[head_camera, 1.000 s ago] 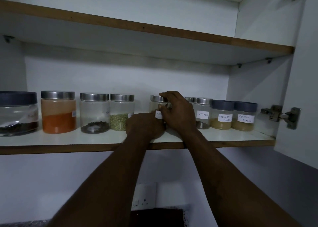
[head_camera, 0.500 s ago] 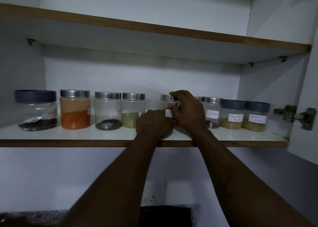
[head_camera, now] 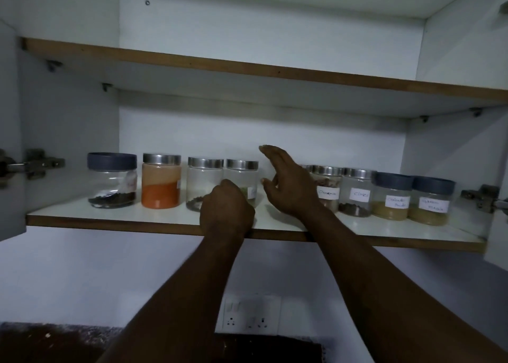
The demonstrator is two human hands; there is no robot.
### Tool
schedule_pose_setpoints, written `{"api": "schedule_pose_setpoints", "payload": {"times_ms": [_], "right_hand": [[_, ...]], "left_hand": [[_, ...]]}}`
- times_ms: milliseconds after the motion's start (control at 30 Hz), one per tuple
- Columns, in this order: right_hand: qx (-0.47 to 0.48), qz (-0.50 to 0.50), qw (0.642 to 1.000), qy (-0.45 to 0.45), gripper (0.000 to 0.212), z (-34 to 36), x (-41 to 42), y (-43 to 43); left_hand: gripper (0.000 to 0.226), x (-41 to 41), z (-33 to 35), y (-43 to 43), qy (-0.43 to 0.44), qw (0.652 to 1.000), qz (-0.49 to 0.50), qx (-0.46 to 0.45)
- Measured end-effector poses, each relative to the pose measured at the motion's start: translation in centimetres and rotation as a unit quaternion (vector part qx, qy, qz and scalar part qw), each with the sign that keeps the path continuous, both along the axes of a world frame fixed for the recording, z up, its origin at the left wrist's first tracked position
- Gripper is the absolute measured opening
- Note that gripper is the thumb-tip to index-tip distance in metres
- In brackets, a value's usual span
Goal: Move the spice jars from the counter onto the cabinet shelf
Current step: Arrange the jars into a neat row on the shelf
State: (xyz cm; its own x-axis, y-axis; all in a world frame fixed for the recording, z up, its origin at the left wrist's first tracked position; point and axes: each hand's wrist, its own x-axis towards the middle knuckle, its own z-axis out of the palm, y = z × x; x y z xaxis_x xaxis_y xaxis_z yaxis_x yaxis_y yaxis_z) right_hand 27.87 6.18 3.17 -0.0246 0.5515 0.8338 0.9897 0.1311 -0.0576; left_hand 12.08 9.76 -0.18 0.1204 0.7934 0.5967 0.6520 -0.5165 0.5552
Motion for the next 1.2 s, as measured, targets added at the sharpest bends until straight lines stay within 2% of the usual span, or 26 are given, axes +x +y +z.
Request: {"api": "schedule_pose_setpoints", "payload": {"times_ms": [67, 167, 333, 567, 800, 1033, 1100, 1200], "right_hand": [[-0.05, 0.011, 0.998, 0.032, 0.081, 0.3, -0.5, 1.1], [-0.075, 0.023, 0.996, 0.053, 0.08, -0.6, -0.6, 2.1], [0.021, 0.029, 0.999, 0.035, 0.063, -1.1, -0.5, 2.3], [0.052, 0.009, 0.998, 0.02, 0.056, -1.1, -1.1, 1.6], [0.065, -0.023, 0.997, 0.026, 0.046, -1.0, -1.2, 1.5], [0.068, -0.042, 0.997, 0.023, 0.046, -0.9, -1.2, 1.4], [0.072, -0.035, 0.997, 0.023, 0.048, -1.0, -1.2, 1.3], [0.105, -0.02, 0.994, 0.033, 0.049, -1.0, -1.2, 1.1]], "left_hand": [[0.041, 0.1, -0.1, 0.2, 0.004, 1.0, 0.001, 0.006], [0.039, 0.0, -0.2, 0.8, 0.041, 0.999, -0.003, 0.02], [0.042, 0.2, 0.2, 1.9, 0.141, 0.989, -0.035, 0.026], [0.049, 0.7, 0.9, 3.3, 0.216, 0.974, -0.066, -0.008], [0.055, 1.0, 1.1, 3.8, 0.242, 0.966, -0.088, -0.001], [0.054, 0.9, 1.1, 3.7, 0.249, 0.964, -0.096, 0.015], [0.051, 0.8, 0.9, 3.6, 0.238, 0.967, -0.091, 0.022], [0.043, 0.6, 0.9, 2.9, 0.175, 0.981, -0.073, 0.032]]}}
